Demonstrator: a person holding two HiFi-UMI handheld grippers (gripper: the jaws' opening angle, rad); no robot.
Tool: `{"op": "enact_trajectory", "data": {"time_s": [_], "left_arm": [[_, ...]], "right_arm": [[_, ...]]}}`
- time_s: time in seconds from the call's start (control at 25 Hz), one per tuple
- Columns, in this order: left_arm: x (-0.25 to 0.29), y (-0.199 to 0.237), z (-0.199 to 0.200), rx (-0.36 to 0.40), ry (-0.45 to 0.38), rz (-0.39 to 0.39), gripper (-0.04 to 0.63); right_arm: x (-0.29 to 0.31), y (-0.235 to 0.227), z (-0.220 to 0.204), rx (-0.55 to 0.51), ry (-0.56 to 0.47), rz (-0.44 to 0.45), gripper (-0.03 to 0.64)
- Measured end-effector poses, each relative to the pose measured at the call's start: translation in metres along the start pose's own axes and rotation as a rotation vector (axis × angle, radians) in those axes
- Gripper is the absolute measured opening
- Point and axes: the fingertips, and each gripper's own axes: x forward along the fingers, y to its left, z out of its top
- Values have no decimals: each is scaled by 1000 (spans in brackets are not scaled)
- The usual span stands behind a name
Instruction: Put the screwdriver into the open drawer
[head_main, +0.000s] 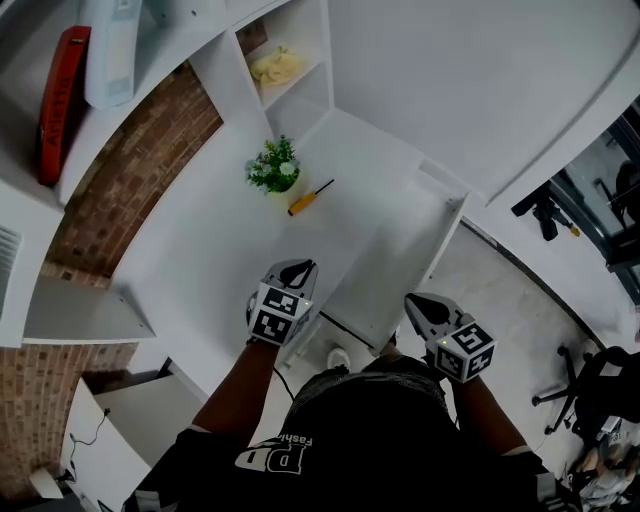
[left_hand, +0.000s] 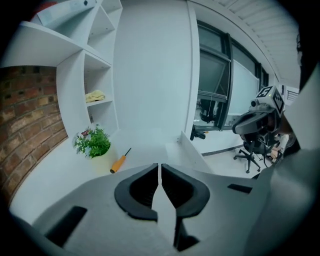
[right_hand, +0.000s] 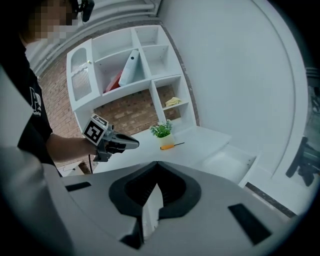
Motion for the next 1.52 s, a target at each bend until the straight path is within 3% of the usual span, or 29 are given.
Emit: {"op": "enact_trajectory", "data": {"time_s": [0.52, 0.8, 1.16, 1.52], "left_arm": [[118, 80, 9, 97, 207, 113, 25], [168, 131, -7, 177, 353, 141, 74], [208, 149, -21, 269, 480, 121, 94], [235, 165, -37, 277, 592, 98, 101]], "right_arm": [[22, -78, -2, 101, 35, 31, 3], [31, -105, -14, 163, 56, 31, 3], [38, -124, -29, 220, 87, 35, 3], [40, -131, -39, 265, 89, 38, 3]]}}
